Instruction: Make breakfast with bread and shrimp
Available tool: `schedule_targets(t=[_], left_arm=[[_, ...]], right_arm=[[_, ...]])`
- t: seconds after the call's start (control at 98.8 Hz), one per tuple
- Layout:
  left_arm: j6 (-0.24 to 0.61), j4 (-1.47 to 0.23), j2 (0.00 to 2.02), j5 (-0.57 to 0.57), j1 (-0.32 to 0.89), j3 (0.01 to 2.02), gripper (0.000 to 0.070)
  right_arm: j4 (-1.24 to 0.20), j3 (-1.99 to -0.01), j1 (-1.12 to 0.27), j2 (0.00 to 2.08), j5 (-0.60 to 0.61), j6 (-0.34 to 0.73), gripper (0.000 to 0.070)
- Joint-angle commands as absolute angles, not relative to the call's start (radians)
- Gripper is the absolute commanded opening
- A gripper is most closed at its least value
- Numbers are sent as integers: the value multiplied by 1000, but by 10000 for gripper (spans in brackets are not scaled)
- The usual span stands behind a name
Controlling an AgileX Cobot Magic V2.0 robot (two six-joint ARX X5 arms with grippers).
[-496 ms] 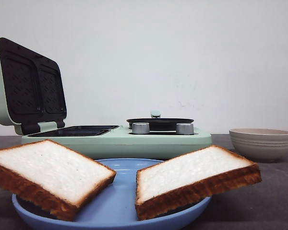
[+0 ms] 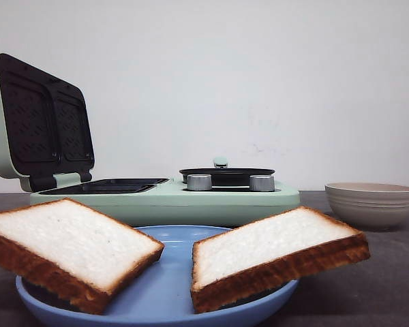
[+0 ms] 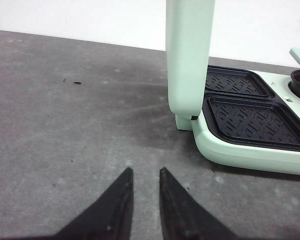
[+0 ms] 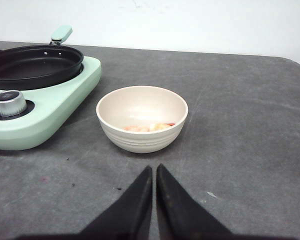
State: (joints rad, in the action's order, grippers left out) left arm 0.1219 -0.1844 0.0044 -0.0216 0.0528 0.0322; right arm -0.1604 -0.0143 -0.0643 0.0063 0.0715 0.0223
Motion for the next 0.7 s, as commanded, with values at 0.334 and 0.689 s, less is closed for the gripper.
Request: schedule_targets(t=[0.334, 0.689], left_arm=[[125, -188, 3, -19, 55, 14, 0], [37, -186, 3, -56, 53, 14, 0]], right_arm=[[-150, -12, -63, 4, 72, 19, 6], [-147, -12, -63, 4, 104, 65, 6]])
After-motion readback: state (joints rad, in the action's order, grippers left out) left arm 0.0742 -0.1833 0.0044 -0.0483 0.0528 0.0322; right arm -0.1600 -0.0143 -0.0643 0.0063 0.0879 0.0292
